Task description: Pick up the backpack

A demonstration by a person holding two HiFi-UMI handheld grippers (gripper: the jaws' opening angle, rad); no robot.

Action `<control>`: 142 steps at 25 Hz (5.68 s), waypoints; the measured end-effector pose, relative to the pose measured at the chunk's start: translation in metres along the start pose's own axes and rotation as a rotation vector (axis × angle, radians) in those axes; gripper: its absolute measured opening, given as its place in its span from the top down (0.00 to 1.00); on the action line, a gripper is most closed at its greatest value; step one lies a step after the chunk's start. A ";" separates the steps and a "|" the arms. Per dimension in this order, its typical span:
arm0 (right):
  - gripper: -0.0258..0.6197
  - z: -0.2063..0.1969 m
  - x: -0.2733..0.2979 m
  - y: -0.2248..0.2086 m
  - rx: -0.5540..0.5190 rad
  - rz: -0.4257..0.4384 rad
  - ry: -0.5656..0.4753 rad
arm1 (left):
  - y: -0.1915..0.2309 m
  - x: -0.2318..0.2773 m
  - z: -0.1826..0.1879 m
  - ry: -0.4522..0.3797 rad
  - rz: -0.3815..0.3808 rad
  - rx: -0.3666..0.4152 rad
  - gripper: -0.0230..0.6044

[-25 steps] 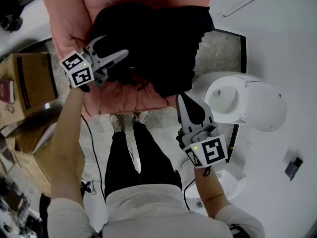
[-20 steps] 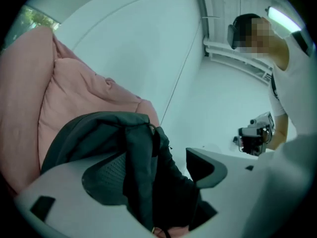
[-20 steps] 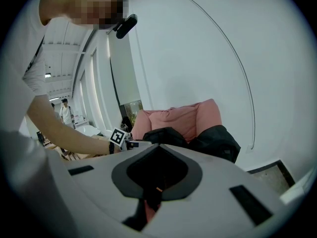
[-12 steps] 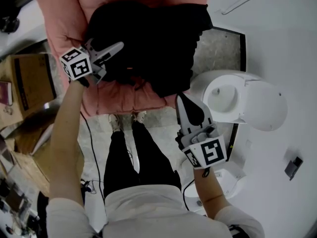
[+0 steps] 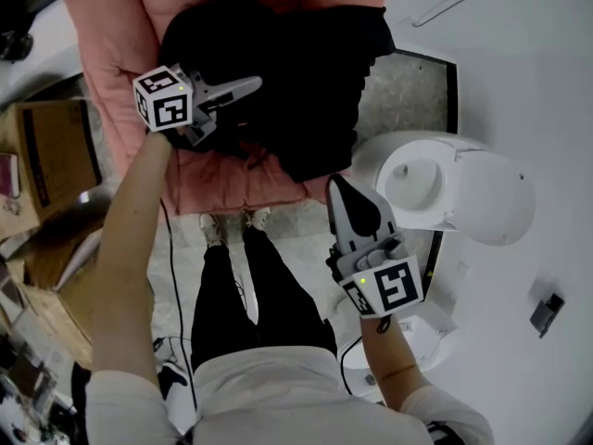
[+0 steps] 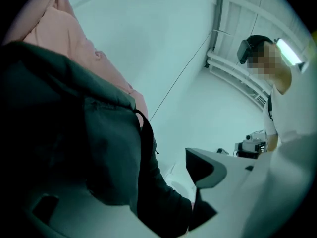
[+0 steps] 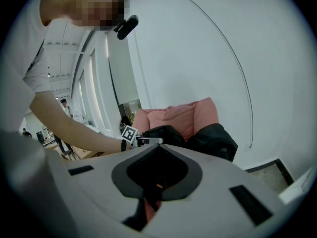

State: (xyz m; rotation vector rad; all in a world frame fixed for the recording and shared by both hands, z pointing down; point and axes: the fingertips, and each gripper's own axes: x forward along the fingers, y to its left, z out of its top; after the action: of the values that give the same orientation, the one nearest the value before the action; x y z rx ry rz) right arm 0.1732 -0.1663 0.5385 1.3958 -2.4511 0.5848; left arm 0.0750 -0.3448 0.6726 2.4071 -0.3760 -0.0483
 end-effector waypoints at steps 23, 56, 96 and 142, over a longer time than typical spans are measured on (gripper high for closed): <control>0.93 0.003 -0.005 0.009 0.027 0.023 -0.064 | -0.039 -0.045 0.014 0.020 0.193 0.179 0.90; 0.93 0.101 -0.145 0.069 -0.064 -0.134 -0.259 | -0.203 -0.129 0.096 -0.019 0.388 0.484 0.91; 0.93 0.208 -0.171 0.038 -0.204 -0.268 -0.418 | -0.377 -0.373 0.215 -0.397 0.833 0.736 0.91; 0.93 0.197 -0.181 0.098 -0.208 -0.276 -0.423 | -0.410 -0.432 0.160 -0.457 0.919 0.754 0.91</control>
State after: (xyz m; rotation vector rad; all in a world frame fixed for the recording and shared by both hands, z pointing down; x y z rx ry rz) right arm 0.1743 -0.0756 0.2688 1.8741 -2.4565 -0.0328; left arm -0.2553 -0.0297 0.2585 2.6378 -1.9576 -0.0446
